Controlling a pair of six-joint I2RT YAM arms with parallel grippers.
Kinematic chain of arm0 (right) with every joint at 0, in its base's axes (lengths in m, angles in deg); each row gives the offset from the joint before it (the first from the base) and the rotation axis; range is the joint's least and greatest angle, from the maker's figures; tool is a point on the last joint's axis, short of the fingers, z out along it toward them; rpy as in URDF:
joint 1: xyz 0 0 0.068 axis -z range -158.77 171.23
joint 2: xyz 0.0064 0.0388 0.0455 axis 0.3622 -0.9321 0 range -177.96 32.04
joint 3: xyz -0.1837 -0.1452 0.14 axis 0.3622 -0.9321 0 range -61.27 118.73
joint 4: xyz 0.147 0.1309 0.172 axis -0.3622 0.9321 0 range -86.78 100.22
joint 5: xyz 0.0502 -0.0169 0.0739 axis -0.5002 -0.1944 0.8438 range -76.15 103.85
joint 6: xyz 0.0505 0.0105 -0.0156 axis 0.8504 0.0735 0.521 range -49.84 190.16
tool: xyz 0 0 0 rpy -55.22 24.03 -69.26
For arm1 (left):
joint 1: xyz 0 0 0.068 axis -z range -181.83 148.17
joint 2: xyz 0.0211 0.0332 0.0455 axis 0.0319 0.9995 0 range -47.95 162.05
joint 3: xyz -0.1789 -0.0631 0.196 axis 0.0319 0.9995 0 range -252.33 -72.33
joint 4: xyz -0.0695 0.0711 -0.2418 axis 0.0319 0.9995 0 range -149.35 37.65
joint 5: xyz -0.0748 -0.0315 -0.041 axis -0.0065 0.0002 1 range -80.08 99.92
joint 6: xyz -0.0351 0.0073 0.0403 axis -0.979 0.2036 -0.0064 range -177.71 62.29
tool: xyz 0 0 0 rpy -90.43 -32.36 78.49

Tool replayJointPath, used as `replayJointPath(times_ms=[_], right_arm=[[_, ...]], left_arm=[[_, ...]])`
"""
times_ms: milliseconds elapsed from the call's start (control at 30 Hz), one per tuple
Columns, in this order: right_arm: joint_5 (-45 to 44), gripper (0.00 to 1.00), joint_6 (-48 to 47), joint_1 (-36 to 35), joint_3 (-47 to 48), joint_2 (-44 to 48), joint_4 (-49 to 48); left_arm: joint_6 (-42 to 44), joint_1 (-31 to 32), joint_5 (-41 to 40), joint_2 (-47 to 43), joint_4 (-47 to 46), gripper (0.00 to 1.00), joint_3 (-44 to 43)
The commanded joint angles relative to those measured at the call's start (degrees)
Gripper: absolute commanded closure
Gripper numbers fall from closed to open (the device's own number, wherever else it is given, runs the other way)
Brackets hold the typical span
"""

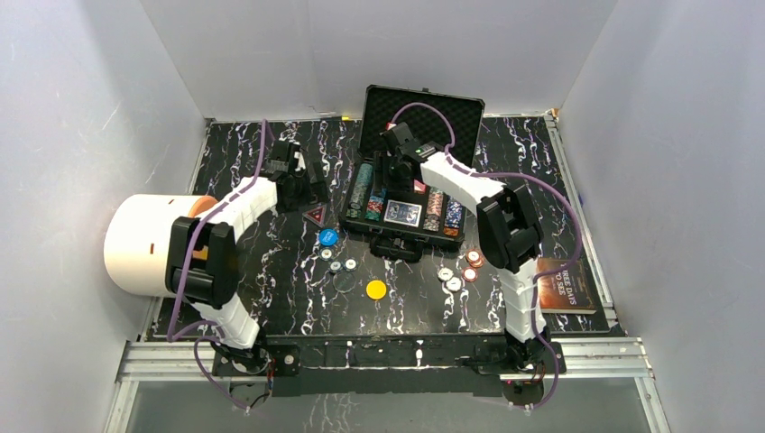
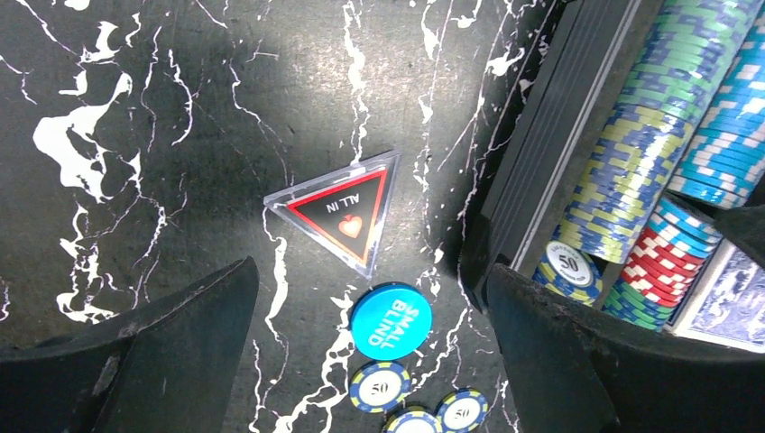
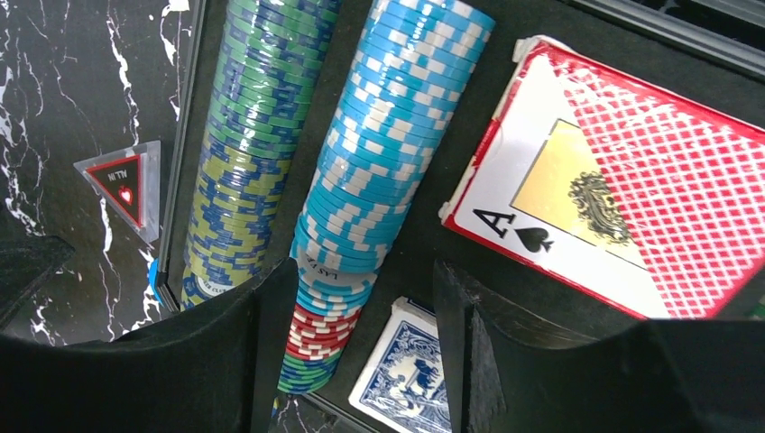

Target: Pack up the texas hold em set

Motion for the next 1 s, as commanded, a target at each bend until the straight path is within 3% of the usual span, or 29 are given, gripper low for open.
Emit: replayJointPath(times_ms=[0, 467, 700, 967], right_arm=[[-2.75, 0.35, -1.20, 0.46, 0.21, 5.84, 1.17], [-7.84, 0.32, -1.81, 0.52, -8.07, 16.07, -0.57], [-9.03, 0.31, -2.68, 0.51, -9.34, 18.08, -1.27], [-9.85, 0.31, -4.10, 0.46, -9.82, 19.27, -1.71]], left_arm=[[2.60, -0.22, -1.72, 0.32, 2.85, 0.02, -2.19], [-5.22, 0.80, -10.14, 14.75, 18.16, 0.02, -15.70], [-10.37, 2.69, -11.74, 17.30, 19.56, 0.02, -17.16], [-9.68, 3.50, -12.22, 20.99, 21.13, 0.04, -19.99]])
